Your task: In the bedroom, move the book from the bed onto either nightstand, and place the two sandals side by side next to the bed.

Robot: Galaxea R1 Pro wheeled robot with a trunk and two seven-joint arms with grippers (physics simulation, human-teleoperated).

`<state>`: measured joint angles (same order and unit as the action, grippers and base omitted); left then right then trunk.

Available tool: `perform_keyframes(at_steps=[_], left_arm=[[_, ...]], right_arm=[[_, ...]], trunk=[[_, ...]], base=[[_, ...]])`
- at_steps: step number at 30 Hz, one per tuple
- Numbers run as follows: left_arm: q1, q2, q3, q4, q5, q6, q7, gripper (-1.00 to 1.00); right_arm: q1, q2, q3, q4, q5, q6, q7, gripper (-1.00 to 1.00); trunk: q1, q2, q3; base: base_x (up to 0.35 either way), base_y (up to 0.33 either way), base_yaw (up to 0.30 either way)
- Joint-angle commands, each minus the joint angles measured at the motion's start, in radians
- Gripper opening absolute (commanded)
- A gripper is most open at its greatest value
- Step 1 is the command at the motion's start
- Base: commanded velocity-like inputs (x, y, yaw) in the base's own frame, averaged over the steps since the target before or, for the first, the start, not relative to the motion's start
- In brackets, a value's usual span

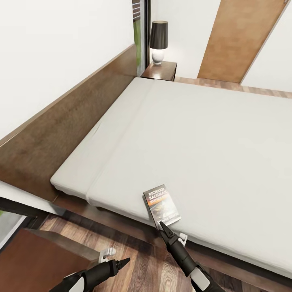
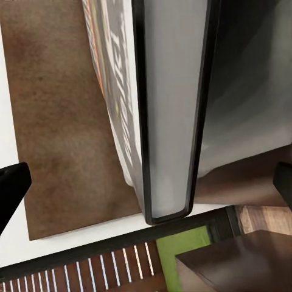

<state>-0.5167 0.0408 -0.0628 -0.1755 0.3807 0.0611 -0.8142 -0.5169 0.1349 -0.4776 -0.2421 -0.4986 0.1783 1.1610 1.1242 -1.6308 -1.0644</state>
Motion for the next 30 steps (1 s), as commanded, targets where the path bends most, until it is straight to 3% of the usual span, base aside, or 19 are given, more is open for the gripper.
perform_keyframes(at_steps=[1, 30], left_arm=[[0.0, 0.001, -0.006, 0.0, 0.01, 0.006, -0.002, 1.0], [0.0, 0.001, -0.006, -0.001, 0.01, 0.006, -0.003, 1.0]], right_arm=[[0.0, 0.0, 0.002, 0.0, -0.009, 0.01, 0.002, 1.0], [0.0, 0.0, 0.002, 0.0, -0.009, 0.006, 0.003, 1.0]], trunk=[[0.0, 0.0, -0.001], [0.0, 0.0, -0.001]], base=[[0.001, 0.0, 0.0], [0.006, 0.0, 0.0]])
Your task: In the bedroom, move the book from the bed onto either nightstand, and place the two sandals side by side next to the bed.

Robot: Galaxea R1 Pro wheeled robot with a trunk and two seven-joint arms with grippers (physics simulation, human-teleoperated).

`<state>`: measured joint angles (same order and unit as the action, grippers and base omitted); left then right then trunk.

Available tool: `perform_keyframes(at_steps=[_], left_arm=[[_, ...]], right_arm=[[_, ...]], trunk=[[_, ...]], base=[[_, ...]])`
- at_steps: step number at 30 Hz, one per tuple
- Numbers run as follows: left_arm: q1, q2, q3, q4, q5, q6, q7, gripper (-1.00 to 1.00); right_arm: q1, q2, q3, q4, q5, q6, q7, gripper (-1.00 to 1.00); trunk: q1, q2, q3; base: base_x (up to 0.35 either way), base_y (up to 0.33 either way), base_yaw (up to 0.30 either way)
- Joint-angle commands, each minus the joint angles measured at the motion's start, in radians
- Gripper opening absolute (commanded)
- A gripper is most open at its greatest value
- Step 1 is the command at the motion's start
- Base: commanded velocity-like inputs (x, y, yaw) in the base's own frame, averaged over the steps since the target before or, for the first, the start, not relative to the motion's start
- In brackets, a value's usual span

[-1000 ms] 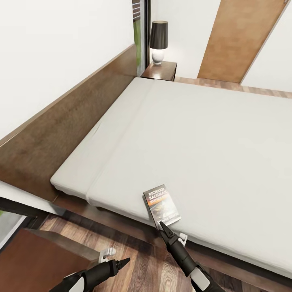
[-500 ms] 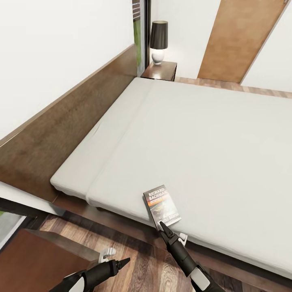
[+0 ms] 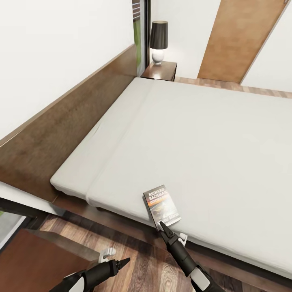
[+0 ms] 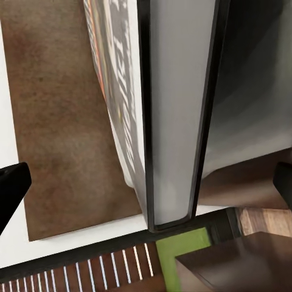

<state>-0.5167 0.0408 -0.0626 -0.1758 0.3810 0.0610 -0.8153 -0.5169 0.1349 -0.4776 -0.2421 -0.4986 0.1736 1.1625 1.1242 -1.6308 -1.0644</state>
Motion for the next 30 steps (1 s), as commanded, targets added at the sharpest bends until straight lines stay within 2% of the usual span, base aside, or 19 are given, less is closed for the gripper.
perform_keyframes(at_steps=[1, 3, 4, 26, 30], left_arm=[[0.0, 0.001, -0.007, 0.0, 0.01, 0.006, -0.002, 1.0], [0.0, 0.001, -0.007, 0.0, 0.01, 0.006, -0.002, 1.0], [0.0, 0.001, -0.007, 0.0, 0.01, 0.006, -0.002, 1.0], [0.0, 0.001, -0.006, 0.0, 0.01, 0.007, -0.002, 1.0], [0.0, 0.001, -0.006, 0.0, 0.01, 0.008, -0.002, 1.0]], right_arm=[[0.0, 0.0, 0.002, 0.0, -0.009, 0.01, 0.002, 1.0], [0.0, 0.0, 0.002, 0.0, -0.009, 0.01, 0.002, 1.0], [0.0, 0.0, 0.002, 0.0, -0.009, 0.01, 0.002, -1.0], [0.0, 0.0, 0.002, 0.0, -0.009, 0.017, 0.002, -1.0], [0.0, 0.0, 0.002, 0.0, -0.009, 0.017, 0.002, -1.0]], trunk=[[0.0, 0.0, -0.001], [0.0, 0.0, -0.001], [0.0, 0.0, -0.001], [0.0, 0.0, -0.001], [-0.015, 0.028, 0.012]], base=[[0.0, 0.0, 0.0], [0.0, 0.0, 0.0], [0.0, 0.0, 0.0], [0.0, 0.0, 0.0], [0.0, 0.0, 0.0]])
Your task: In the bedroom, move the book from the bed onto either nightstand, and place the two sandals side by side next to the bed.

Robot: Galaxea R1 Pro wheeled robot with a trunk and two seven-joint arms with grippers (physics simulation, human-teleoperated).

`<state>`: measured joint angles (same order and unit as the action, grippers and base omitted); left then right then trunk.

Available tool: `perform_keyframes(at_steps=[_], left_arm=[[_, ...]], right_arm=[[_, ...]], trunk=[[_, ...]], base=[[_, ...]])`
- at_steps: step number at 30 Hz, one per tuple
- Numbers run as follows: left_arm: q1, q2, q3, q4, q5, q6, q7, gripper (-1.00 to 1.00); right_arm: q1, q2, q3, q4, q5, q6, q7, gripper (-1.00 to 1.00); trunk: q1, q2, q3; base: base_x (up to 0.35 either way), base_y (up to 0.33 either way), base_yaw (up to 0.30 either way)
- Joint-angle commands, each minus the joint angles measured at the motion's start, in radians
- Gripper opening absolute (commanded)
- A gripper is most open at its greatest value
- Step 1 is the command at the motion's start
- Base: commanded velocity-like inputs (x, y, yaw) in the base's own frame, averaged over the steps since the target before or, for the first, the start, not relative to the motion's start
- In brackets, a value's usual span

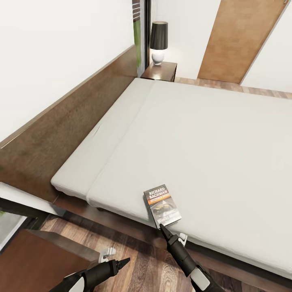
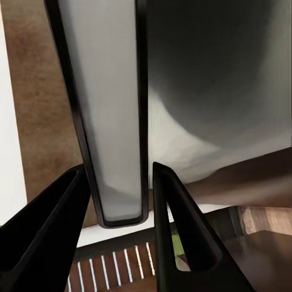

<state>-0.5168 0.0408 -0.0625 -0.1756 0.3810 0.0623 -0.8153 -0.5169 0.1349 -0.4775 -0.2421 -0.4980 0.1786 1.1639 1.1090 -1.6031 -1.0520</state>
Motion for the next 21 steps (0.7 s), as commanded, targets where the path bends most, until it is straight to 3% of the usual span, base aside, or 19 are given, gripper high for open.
perform_keyframes(at_steps=[1, 21], left_arm=[[0.0, 0.001, -0.006, -0.001, 0.01, 0.007, -0.002, 1.0], [0.0, 0.001, -0.006, -0.001, 0.01, 0.007, -0.002, 1.0]], right_arm=[[0.0, 0.0, 0.002, 0.0, -0.01, 0.012, 0.0, -1.0], [0.0, 0.0, 0.003, -0.001, -0.01, 0.013, 0.0, -1.0]], trunk=[[-0.004, 0.007, 0.003], [-0.081, 0.147, 0.065]], base=[[0.0, 0.0, 0.0], [0.0, 0.0, 0.0]])
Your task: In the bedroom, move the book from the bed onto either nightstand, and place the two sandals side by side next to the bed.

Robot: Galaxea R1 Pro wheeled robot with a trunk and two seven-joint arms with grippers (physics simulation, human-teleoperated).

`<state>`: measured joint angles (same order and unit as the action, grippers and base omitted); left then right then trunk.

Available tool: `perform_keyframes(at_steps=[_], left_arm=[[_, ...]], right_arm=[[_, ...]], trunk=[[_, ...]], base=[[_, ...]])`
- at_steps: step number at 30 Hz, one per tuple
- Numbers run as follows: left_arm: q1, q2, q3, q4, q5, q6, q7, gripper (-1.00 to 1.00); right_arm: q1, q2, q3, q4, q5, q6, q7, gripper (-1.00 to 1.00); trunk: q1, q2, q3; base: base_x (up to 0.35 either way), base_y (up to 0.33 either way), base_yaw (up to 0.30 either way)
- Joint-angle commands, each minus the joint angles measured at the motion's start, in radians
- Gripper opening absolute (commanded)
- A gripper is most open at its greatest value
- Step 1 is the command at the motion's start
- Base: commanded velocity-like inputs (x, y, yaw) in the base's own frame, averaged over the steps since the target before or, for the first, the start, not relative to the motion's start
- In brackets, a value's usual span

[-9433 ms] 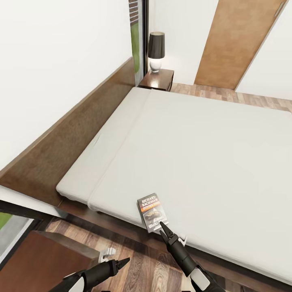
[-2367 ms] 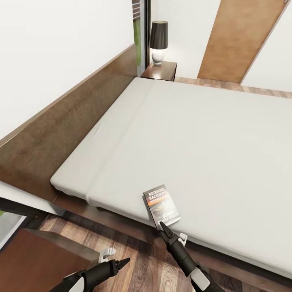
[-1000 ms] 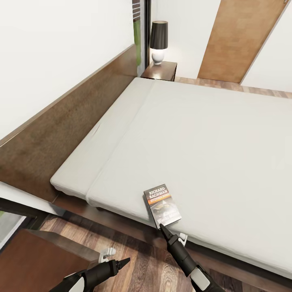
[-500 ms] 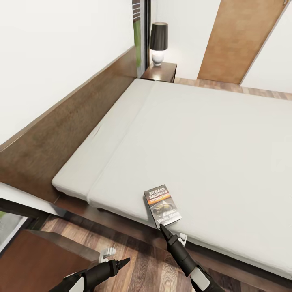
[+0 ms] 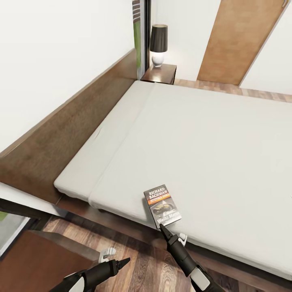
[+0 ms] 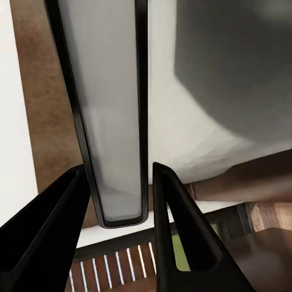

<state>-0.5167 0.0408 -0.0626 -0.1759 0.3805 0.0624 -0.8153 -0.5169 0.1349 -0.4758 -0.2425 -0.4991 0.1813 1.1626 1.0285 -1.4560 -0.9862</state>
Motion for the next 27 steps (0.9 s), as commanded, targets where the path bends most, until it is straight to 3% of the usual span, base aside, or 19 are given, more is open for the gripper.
perform_keyframes(at_steps=[1, 6, 8, 9, 11, 12, 14, 16, 17, 19, 23, 26, 27], left_arm=[[0.0, 0.001, -0.006, 0.0, 0.01, 0.007, -0.002, 1.0], [0.0, 0.001, -0.007, 0.0, 0.01, 0.007, -0.002, 1.0], [0.0, 0.001, -0.008, 0.0, 0.009, 0.007, -0.002, 1.0], [0.0, 0.001, -0.007, 0.0, 0.009, 0.007, -0.002, 1.0], [0.0, 0.001, -0.007, 0.0, 0.009, 0.007, -0.002, 1.0], [0.0, 0.001, -0.008, 0.0, 0.009, 0.007, -0.002, 1.0], [0.0, 0.0, -0.008, 0.0, 0.009, 0.007, -0.002, 1.0], [0.0, -0.001, -0.008, 0.001, 0.009, 0.007, -0.002, 1.0], [0.0, -0.002, -0.008, 0.001, 0.009, 0.007, -0.002, 1.0], [0.0, -0.002, -0.008, 0.001, 0.009, 0.007, -0.001, 1.0], [0.0, -0.002, -0.008, 0.001, 0.009, 0.007, -0.001, 1.0], [0.0, -0.002, -0.008, 0.001, 0.008, 0.007, -0.001, 1.0], [0.0, -0.002, -0.008, 0.001, 0.008, 0.007, -0.001, 1.0]], right_arm=[[0.0, 0.0, 0.002, 0.0, -0.008, 0.01, 0.002, -1.0], [0.0, 0.0, 0.003, -0.003, -0.003, 0.01, 0.005, -1.0], [0.0, 0.0, 0.033, -0.009, 0.007, 0.01, 0.006, -1.0], [0.0, -0.001, 0.064, -0.011, 0.011, 0.01, 0.006, -1.0], [0.0, -0.002, 0.163, -0.016, 0.015, 0.012, 0.006, -1.0], [0.0, -0.003, 0.258, -0.023, 0.016, 0.013, 0.006, -1.0], [0.0, -0.003, 0.388, -0.079, 0.016, 0.03, 0.005, -1.0], [0.0, -0.003, 0.428, -0.126, 0.016, 0.07, 0.005, -1.0], [0.0, -0.019, 0.457, -0.173, 0.016, 0.151, 0.005, -1.0], [0.0, -0.056, 0.469, -0.199, 0.017, 0.22, 0.006, -1.0], [0.0, -0.148, 0.477, -0.242, 0.015, 0.265, 0.019, -1.0], [0.001, -0.233, 0.477, -0.289, 0.007, 0.286, 0.063, -1.0], [0.0, -0.278, 0.477, -0.296, 0.005, 0.313, 0.088, -1.0]], trunk=[[-0.004, 0.007, 0.003], [-0.023, 0.042, 0.018], [-0.031, 0.056, 0.025], [-0.035, 0.063, 0.028], [-0.042, 0.077, 0.034], [-0.046, 0.084, 0.037], [-0.054, 0.098, 0.043], [-0.061, 0.112, 0.05], [-0.065, 0.119, 0.053], [-0.073, 0.133, 0.059], [-0.088, 0.161, 0.072], [-0.1, 0.182, 0.081], [-0.104, 0.189, 0.084]], base=[[0.0, 0.0, 0.0], [0.0, 0.0, 0.0], [0.0, 0.0, 0.0], [0.0, 0.0, 0.0], [0.0, 0.0, 0.0], [0.0, 0.0, 0.0], [0.0, 0.0, 0.0], [0.0, 0.0, 0.0], [0.0, 0.0, 0.0], [0.0, 0.0, 0.0], [0.0, 0.0, 0.0], [0.0, 0.0, 0.0], [0.0, 0.0, 0.0]])
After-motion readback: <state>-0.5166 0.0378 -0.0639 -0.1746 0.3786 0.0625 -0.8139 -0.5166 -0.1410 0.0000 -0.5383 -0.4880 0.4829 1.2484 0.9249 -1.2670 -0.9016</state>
